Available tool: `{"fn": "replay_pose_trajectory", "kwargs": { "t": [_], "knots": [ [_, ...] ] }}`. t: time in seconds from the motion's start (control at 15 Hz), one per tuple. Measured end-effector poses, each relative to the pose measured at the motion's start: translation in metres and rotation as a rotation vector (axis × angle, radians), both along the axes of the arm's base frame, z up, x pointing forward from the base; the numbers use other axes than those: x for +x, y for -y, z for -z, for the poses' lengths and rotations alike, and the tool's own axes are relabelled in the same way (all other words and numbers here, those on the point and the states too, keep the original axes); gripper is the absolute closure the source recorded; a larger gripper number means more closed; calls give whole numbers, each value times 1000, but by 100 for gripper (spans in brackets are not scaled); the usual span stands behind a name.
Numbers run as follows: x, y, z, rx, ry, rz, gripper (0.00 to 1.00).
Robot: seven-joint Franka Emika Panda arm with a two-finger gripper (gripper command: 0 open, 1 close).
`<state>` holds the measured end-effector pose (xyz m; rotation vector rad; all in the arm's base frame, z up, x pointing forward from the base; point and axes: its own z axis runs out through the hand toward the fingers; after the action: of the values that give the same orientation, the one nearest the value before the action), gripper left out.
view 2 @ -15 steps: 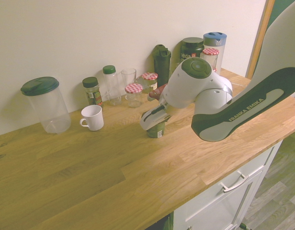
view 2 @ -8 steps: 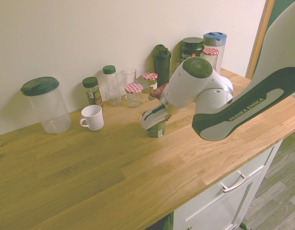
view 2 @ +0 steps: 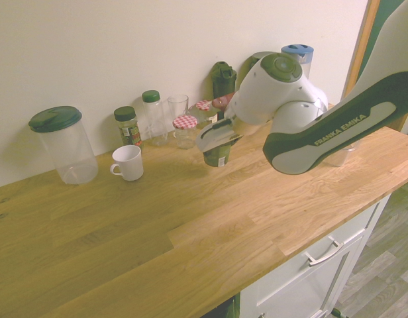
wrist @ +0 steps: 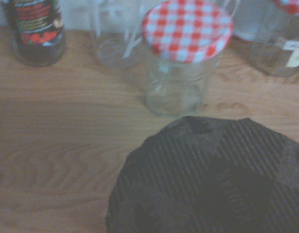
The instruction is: Put the cereal into the container
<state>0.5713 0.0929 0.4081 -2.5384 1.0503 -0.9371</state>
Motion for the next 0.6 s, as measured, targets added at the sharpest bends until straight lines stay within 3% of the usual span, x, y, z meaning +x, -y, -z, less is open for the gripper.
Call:
{"fn": "replay_pose_trajectory", "kwargs": {
  "t": [0.4,0.6],
  "knots": [
    [-23,98,-101,-57,88,144,100],
    [-48,151,-99,-75,71,212,100]
  ]
}}
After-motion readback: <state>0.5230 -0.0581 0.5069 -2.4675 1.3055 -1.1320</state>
